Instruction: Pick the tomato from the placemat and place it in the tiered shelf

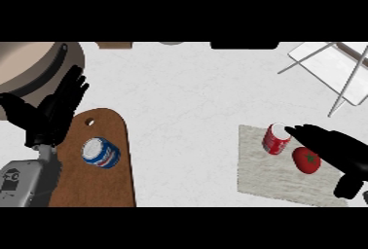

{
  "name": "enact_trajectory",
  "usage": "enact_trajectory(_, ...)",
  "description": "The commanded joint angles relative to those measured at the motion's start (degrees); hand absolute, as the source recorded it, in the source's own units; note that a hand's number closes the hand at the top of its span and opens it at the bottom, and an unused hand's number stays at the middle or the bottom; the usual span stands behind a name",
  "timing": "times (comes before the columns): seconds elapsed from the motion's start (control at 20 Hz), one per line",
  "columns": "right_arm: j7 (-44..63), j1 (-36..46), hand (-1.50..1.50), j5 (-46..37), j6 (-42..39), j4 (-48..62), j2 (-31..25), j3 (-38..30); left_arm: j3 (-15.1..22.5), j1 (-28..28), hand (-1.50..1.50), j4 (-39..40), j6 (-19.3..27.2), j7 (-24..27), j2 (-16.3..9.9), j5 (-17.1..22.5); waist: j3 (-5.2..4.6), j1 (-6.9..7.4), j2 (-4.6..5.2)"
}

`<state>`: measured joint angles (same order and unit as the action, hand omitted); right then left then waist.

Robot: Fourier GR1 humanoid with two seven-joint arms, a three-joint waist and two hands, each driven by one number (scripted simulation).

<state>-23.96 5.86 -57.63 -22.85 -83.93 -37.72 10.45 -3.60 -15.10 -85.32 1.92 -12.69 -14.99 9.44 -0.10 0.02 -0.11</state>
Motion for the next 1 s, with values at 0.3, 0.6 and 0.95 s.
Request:
enact_trajectory(0.3, -2.2, 3.1, -1.50, -6.7, 2.6, 10.8, 6.3, 0.6, 0.5, 2.3, 0.00, -1.5, 0.0, 1.0, 2.2, -3.1, 0.11, 0.16, 0.14)
enact_trajectory(0.6, -4.6, 3.7, 1.50, -11.5, 7.3, 17.7, 8.7, 1.6, -1.0, 1.9, 0.00, -4.2, -1.2, -1.5, 1.7, -1.9, 0.12, 0.22, 0.10)
enact_trajectory(0.95, -8.9, 7.6, 1.50, -12.6, 14.5, 20.2, 11.5, -0.4, -2.8, -1.1, 0.00, 4.0, -2.9, 2.6, 2.1, -1.9, 0.10, 0.07, 0.18)
